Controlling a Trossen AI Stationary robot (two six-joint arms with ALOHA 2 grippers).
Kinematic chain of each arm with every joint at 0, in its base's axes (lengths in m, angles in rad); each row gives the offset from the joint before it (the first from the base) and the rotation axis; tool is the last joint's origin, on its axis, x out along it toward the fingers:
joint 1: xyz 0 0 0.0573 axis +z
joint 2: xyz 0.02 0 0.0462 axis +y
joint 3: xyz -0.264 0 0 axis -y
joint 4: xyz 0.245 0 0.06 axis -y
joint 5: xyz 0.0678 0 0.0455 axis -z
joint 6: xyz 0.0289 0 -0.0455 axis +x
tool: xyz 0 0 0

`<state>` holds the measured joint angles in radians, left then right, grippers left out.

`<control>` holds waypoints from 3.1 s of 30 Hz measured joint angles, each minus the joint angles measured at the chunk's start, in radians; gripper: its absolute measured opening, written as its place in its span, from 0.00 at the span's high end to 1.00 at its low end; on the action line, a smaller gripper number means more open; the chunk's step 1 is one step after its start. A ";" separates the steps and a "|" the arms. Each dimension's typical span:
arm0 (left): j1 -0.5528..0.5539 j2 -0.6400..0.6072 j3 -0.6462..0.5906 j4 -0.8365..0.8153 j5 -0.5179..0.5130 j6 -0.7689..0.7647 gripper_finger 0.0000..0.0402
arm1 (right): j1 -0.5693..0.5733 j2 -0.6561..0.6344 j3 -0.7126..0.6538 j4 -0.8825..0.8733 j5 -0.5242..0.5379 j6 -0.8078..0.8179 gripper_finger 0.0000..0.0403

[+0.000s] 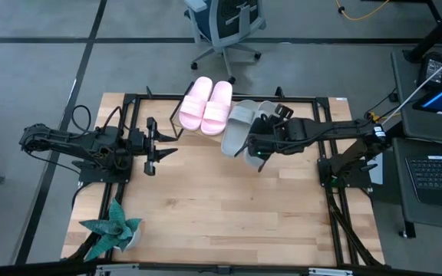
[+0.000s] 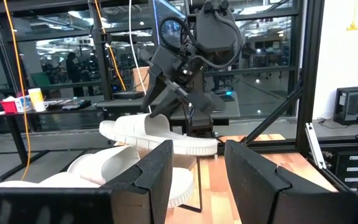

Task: Pick and place slides into the shelf
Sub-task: Put the gray slide on the shelf

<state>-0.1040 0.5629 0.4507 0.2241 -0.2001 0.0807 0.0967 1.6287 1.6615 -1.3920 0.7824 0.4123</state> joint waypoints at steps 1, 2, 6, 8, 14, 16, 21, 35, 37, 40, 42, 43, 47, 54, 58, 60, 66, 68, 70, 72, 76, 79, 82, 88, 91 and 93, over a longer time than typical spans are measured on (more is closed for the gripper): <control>0.000 0.000 0.000 0.000 0.000 0.000 0.65 | 0.000 0.000 0.000 -0.004 0.001 0.000 0.71; 0.000 0.000 0.000 0.000 0.000 0.000 0.65 | 0.000 0.000 0.000 -0.004 0.001 0.000 0.74; 0.000 0.000 0.000 0.001 0.000 0.000 0.65 | 0.000 0.000 0.000 -0.005 0.004 -0.002 0.91; 0.000 0.000 0.000 0.001 0.000 0.000 0.65 | 0.000 0.000 0.000 -0.007 0.020 -0.018 0.97; 0.000 0.000 0.000 0.001 0.000 0.000 0.65 | 0.000 0.000 0.002 -0.011 0.086 -0.057 0.98; 0.000 0.000 0.000 0.001 0.000 0.000 0.65 | 0.000 0.000 0.010 -0.011 0.106 -0.082 0.99; 0.000 0.000 0.000 0.001 0.000 0.000 0.65 | 0.000 -0.002 0.012 -0.034 0.124 -0.132 0.99; 0.000 0.000 0.000 0.001 0.000 0.000 0.65 | 0.000 0.016 0.202 -0.181 0.108 -0.073 1.00; 0.000 0.000 0.000 -0.002 0.000 0.000 0.65 | 0.000 0.026 0.210 -0.177 0.107 -0.077 1.00; 0.000 0.000 0.000 -0.004 0.000 0.000 0.65 | -0.009 0.051 0.209 -0.179 0.104 -0.076 1.00; 0.000 0.000 0.000 -0.005 0.000 -0.001 0.65 | -0.018 0.071 0.206 -0.178 0.091 -0.078 1.00; 0.000 0.000 0.000 -0.005 0.000 -0.001 0.65 | -0.024 0.082 0.203 -0.179 0.084 -0.082 1.00; 0.000 0.000 0.000 -0.006 0.001 -0.022 0.65 | -0.043 0.113 0.180 -0.179 0.074 -0.104 1.00; -0.002 0.000 0.000 -0.006 0.004 -0.027 0.65 | -0.062 0.120 0.169 -0.180 0.065 -0.102 1.00; -0.002 0.000 0.000 -0.006 0.004 -0.027 0.65 | -0.061 0.120 0.168 -0.179 0.039 -0.103 1.00; -0.002 0.000 0.000 -0.006 0.004 -0.027 0.65 | -0.061 0.120 0.168 -0.179 0.037 -0.101 1.00; -0.002 0.000 0.000 -0.006 0.004 -0.027 0.65 | -0.061 0.120 0.168 -0.179 0.039 -0.107 1.00; -0.002 0.000 0.000 -0.006 0.004 -0.027 0.65 | -0.061 0.120 0.168 -0.179 0.036 -0.099 1.00; -0.002 0.000 0.000 -0.006 0.004 -0.027 0.65 | -0.058 0.117 0.181 -0.180 0.029 -0.084 1.00; -0.002 0.000 0.000 -0.006 0.004 -0.027 0.65 | -0.054 0.106 0.206 -0.180 0.028 -0.063 1.00; -0.002 0.000 0.000 -0.006 0.004 -0.027 0.65 | -0.053 0.053 0.247 -0.178 -0.010 0.014 1.00; -0.002 0.000 0.000 -0.006 0.004 -0.026 0.65 | -0.044 -0.012 0.240 -0.178 0.002 0.084 1.00; -0.001 0.000 0.000 -0.006 0.004 -0.026 0.65 | -0.015 -0.092 0.197 -0.179 0.080 0.168 1.00; -0.001 0.000 0.000 -0.005 0.004 -0.026 0.65 | 0.065 -0.265 -0.060 -0.181 0.119 0.426 1.00; -0.001 0.000 0.000 -0.002 0.003 -0.026 0.65 | 0.092 -0.311 -0.170 -0.147 0.072 0.467 1.00; -0.001 0.000 0.000 -0.001 -0.012 -0.026 0.65 | 0.098 -0.314 -0.192 -0.123 0.053 0.460 1.00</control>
<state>-0.1047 0.5632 0.4507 0.2234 -0.2117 0.0547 0.1949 1.3147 1.4696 -1.5145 0.8352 0.8719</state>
